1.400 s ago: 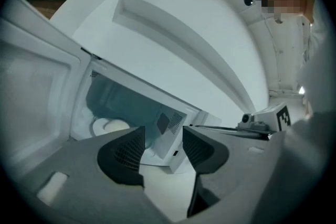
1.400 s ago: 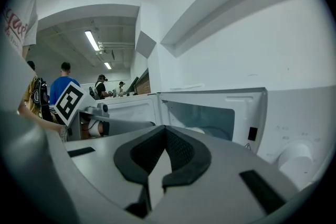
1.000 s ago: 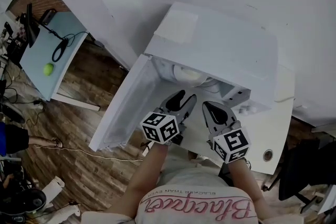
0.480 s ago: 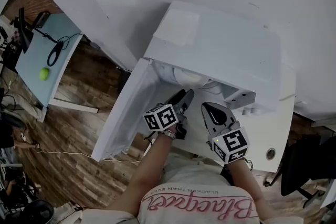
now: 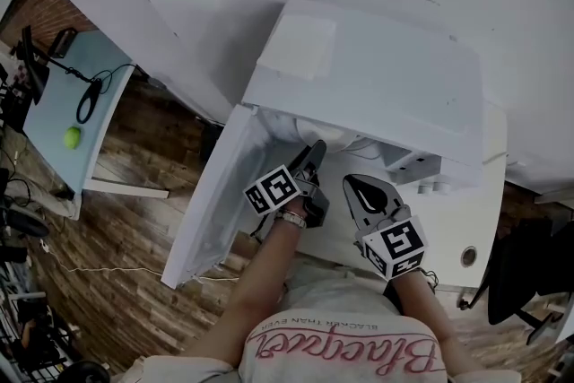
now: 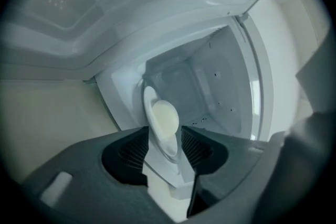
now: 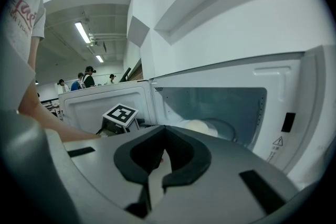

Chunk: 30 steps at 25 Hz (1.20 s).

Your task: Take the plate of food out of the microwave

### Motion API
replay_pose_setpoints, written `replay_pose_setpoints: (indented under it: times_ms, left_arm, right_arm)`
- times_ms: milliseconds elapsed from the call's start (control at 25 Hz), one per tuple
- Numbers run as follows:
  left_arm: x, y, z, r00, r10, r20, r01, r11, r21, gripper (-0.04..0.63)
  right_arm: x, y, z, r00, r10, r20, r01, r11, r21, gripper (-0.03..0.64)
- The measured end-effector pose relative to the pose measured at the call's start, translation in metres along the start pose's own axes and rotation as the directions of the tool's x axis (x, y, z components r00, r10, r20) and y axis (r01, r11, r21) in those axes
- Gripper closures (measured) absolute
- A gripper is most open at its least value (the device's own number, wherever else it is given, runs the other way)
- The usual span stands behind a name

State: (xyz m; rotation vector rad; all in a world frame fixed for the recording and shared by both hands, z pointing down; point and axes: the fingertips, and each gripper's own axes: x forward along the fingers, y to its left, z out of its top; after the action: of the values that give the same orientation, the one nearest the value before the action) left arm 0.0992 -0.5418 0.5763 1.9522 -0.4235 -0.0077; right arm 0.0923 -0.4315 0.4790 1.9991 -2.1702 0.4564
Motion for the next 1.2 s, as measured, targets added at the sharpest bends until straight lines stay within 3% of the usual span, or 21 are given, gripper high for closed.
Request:
replay_pose_setpoints:
  times_ms: [240, 440, 600, 720, 1200]
  left_arm:
    - [0.007, 0.008, 0.006, 0.999, 0.033, 0.007, -0.032, 0.993, -0.116, 0.433]
    - [0.007, 0.020, 0.007, 0.993, 0.120, -0.015, -0.121, 0.985, -0.126, 0.537]
    - [0.007, 0.022, 0.008, 0.989, 0.147, -0.031, -0.151, 0.976, -0.158, 0.542]
    - [0.007, 0.023, 0.008, 0.990, 0.139, -0.024, -0.141, 0.967, -0.213, 0.555]
    - [-0.005, 0.014, 0.005, 0.996, 0.083, 0.035, -0.068, 0.950, -0.305, 0.577]
  right_arm:
    - [0.003, -0.007, -0.001, 1.000, -0.018, -0.004, 0.018, 1.000, 0.005, 0.612]
    - [0.006, -0.009, -0.002, 1.000, -0.027, -0.008, 0.027, 1.000, 0.005, 0.612]
    - [0.005, -0.011, -0.003, 0.999, -0.032, -0.014, 0.032, 0.999, 0.005, 0.612]
    - [0.005, -0.012, -0.004, 0.999, -0.030, -0.019, 0.030, 1.000, 0.005, 0.612]
    - [-0.002, -0.003, -0.012, 0.998, 0.009, -0.055, -0.010, 1.000, -0.010, 0.612]
